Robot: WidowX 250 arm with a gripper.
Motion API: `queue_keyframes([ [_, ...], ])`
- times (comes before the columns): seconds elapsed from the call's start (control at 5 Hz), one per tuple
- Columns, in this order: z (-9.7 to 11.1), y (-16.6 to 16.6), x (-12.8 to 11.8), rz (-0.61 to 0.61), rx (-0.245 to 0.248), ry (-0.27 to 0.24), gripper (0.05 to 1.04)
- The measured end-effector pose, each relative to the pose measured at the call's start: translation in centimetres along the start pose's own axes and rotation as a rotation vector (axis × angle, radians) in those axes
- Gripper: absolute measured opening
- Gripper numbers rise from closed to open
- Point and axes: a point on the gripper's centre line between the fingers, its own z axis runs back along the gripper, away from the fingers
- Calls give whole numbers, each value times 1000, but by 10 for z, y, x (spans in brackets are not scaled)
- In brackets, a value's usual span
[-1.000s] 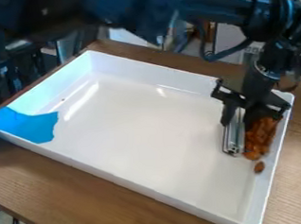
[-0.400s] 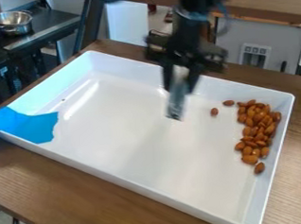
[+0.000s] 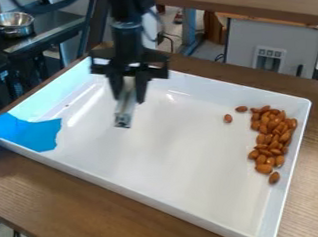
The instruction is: Sweep into pile
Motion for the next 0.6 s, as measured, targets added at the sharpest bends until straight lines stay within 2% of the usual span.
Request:
queue_keyframes([
  [0.4,-29,61,-6,80,-12,24,375],
  [0.6,-35,66,-9,100,-21,35,440],
])
